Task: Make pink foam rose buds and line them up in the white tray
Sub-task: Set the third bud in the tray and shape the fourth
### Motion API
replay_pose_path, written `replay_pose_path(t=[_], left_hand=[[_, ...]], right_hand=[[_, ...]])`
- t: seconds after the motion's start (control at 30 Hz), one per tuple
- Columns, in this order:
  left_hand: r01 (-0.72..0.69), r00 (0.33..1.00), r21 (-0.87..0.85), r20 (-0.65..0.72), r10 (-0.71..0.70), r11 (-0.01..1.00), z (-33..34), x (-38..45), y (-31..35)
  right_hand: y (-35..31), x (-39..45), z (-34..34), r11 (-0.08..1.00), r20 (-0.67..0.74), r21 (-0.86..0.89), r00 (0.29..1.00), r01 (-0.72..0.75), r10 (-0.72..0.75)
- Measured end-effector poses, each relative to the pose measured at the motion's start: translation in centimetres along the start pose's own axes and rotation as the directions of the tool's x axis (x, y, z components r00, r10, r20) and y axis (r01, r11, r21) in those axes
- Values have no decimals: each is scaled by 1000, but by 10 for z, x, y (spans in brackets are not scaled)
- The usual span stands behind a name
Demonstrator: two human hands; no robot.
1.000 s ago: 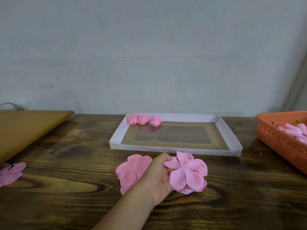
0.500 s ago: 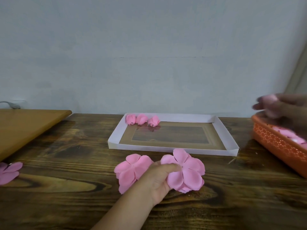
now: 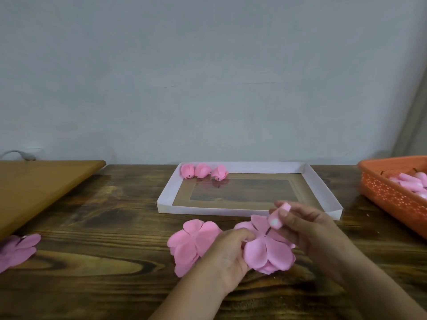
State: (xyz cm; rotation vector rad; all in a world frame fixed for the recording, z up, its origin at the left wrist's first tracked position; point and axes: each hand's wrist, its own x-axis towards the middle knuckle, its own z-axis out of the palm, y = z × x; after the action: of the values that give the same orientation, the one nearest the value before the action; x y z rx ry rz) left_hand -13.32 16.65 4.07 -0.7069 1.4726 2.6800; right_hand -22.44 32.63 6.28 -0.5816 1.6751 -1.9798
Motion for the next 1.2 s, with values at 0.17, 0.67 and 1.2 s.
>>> replay_pose_path(t=[0.17,0.67,1.2], left_hand=[[11,999,2,-43,-11,1000,0,-4,2],[-17,1000,9,-8,17,1000,1,-2,-1],[-168,981,41,105,162,985,4,-8,-1]], right_hand=[[4,-4,5,971,23,-188,989,146,-145],[12,-4,11,939,-11,-210,960,272,-280],[24,-8,17,859,-10,-418,944,295,-329]])
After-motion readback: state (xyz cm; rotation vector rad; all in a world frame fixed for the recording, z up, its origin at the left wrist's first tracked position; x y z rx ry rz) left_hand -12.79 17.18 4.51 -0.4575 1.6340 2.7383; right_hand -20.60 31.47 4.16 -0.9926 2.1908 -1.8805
